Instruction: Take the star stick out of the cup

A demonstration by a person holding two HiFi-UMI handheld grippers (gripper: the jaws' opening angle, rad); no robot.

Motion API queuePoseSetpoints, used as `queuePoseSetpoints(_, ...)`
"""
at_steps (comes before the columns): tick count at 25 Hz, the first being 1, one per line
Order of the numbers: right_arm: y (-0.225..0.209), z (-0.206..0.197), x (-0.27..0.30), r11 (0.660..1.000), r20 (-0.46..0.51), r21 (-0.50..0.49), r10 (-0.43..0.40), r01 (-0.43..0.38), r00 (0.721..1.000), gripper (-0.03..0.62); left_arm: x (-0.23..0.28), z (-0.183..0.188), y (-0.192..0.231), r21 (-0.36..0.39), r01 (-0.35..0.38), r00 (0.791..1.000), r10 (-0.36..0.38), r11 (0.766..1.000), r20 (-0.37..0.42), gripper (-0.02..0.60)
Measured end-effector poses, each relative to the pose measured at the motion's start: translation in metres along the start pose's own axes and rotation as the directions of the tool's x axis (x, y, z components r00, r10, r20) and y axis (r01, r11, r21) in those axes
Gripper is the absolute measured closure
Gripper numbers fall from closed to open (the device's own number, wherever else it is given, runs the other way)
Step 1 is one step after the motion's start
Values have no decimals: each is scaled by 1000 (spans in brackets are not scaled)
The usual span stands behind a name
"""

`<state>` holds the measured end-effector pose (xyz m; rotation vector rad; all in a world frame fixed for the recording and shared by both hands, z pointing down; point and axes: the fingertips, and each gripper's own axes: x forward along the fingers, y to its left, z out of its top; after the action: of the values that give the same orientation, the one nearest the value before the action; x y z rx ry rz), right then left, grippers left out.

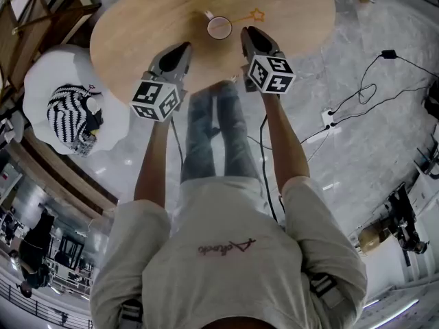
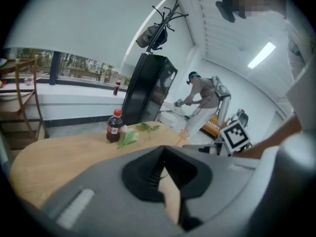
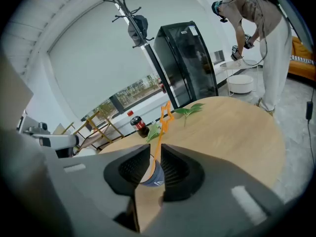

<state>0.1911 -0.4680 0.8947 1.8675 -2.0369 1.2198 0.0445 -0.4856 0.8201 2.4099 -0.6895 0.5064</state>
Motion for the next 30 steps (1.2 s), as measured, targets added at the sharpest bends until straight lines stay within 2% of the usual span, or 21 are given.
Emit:
queuePoseSetpoints(3, -3, 4, 13, 999, 11, 36, 8, -9, 1000, 486, 0, -2, 1, -4, -1, 1000, 1, 1000, 1, 581)
queuePoseSetpoints(7, -5, 3, 28, 999, -9, 47, 10, -10, 1000, 477, 0, -3, -1, 0, 5, 1000, -5, 1000, -5, 581)
queuePoseSetpoints(13, -2, 2, 37, 999, -13, 47, 8, -7, 1000, 512, -7, -6, 3, -4, 1, 1000, -1, 1000, -8, 581)
queuePoseSetpoints(18, -4, 2, 39, 999, -15, 40, 8, -7, 1000, 565, -8, -11, 5, -12, -3, 1000, 3, 1000, -11, 581)
queuePoseSetpoints(24, 1, 1, 40, 999, -13, 39, 23, -23, 1000, 574, -9, -9, 7, -19, -7, 1000, 7, 1000, 1, 581)
queuePoseSetpoints(30, 17, 10, 26, 999, -3, -30, 30, -30, 1000, 576, -16, 1, 0, -11, -5, 1000, 6, 1000, 15, 581)
